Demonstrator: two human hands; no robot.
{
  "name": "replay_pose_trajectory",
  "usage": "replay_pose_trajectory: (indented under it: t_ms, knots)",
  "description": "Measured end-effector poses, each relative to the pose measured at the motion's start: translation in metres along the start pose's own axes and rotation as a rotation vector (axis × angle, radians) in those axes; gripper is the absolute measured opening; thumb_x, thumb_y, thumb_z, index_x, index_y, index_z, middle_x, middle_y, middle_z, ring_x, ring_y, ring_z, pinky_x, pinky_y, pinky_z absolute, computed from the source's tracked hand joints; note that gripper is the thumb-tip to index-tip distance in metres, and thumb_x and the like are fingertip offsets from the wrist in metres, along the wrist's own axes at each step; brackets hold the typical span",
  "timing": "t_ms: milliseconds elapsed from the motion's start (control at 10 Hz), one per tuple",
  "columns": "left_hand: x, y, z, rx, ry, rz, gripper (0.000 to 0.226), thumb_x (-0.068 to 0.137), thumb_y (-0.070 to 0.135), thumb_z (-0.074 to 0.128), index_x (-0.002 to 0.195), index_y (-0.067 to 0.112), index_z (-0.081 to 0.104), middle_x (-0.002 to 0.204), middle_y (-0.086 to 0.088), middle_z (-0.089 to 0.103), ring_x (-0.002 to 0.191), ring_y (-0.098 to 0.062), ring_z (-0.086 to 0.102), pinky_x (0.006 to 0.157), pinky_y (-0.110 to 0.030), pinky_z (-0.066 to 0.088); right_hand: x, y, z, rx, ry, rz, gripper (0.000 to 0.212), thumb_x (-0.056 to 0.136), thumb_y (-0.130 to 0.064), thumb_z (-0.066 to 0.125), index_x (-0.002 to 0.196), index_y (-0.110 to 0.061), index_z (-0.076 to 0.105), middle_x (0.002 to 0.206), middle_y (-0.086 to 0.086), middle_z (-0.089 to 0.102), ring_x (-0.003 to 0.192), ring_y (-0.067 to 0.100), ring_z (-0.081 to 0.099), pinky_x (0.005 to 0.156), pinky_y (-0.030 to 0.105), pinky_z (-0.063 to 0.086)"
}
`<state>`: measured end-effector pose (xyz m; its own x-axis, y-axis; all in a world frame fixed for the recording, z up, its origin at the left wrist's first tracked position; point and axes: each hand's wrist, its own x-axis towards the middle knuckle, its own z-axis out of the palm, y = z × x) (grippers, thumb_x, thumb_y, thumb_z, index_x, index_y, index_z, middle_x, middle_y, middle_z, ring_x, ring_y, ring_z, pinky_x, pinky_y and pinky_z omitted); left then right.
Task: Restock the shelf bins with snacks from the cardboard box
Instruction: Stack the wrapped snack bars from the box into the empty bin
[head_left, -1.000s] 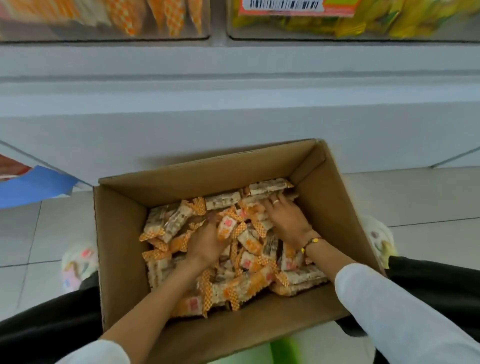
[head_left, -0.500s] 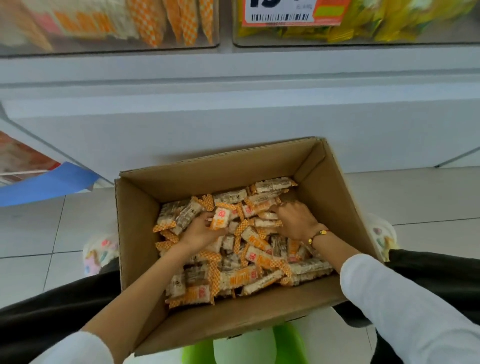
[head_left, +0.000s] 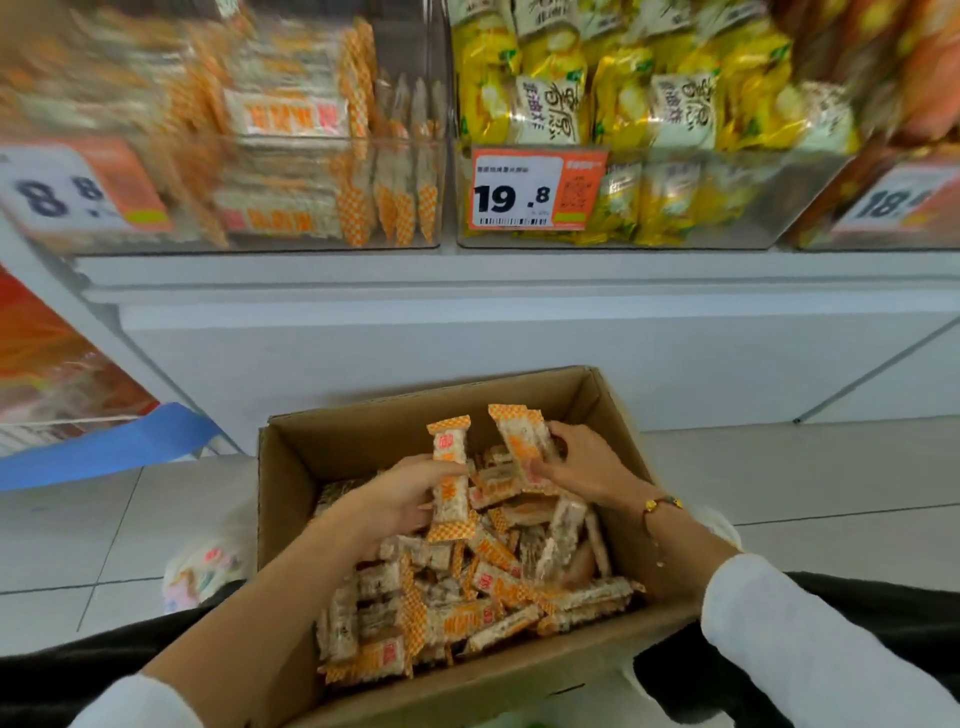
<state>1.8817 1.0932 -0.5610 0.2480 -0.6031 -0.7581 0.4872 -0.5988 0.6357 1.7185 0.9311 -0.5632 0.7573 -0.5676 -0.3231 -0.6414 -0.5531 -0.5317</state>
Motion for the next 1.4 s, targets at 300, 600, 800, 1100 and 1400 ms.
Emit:
replay_pose_trajectory:
  t_ms: [300,600,800,1100,1400]
  knots:
    - [-0.083,0.093,-0.018,0.054,-0.105,0.02,0.023,0.097,0.013,0.045,0.118,0.009,0.049,0.105,-0.009,0.054,0.091,-0.022,0.054,0.074,-0.032,0.046,-0.032,-0.097,-0.096,-0.266,0.071,-0.317,0.057,0.092,-0.047,0.056,0.139,-0.026,0.032,0.125,0.004,0.059,0.109,0.025,0.059,0.083,0.035,0.047]
    - [-0.149,0.14,-0.048,0.003,-0.306,0.112,0.025,0.08,0.033,0.059,0.091,0.011,0.057,0.092,-0.011,0.06,0.078,-0.021,0.058,0.061,-0.025,0.05,-0.049,-0.16,-0.142,-0.569,0.53,-0.896,0.044,0.085,-0.041,0.052,0.127,-0.033,0.059,0.103,-0.004,0.06,0.093,0.012,0.05,0.057,0.022,0.04]
    - [-0.168,0.153,-0.047,0.241,-0.278,0.131,0.078,0.078,0.079,0.042,0.125,0.02,0.06,0.112,-0.003,0.06,0.104,-0.026,0.06,0.087,-0.034,0.05,-0.039,-0.173,-0.14,-0.565,0.449,-0.978,0.04,0.089,-0.039,0.059,0.129,-0.035,0.057,0.118,-0.001,0.062,0.108,0.021,0.056,0.086,0.035,0.047]
    - [-0.17,0.172,-0.051,0.643,-0.084,0.522,0.052,0.092,0.038,0.056,0.141,0.024,0.042,0.149,-0.001,0.039,0.109,-0.001,0.053,0.078,-0.01,0.044,-0.028,-0.193,-0.162,-0.332,0.332,-0.799,0.088,0.066,-0.062,0.076,0.142,-0.039,0.04,0.144,-0.01,0.044,0.134,0.01,0.032,0.109,0.034,0.028]
    - [-0.209,0.252,-0.094,0.824,0.343,1.177,0.072,0.071,0.017,0.083,0.129,0.034,0.043,0.109,0.028,0.053,0.09,0.021,0.054,0.084,-0.004,0.045,-0.008,-0.271,-0.19,0.512,0.378,-0.499,0.068,0.093,-0.038,0.057,0.15,-0.031,0.019,0.153,-0.006,0.026,0.118,0.01,0.049,0.086,0.017,0.05]
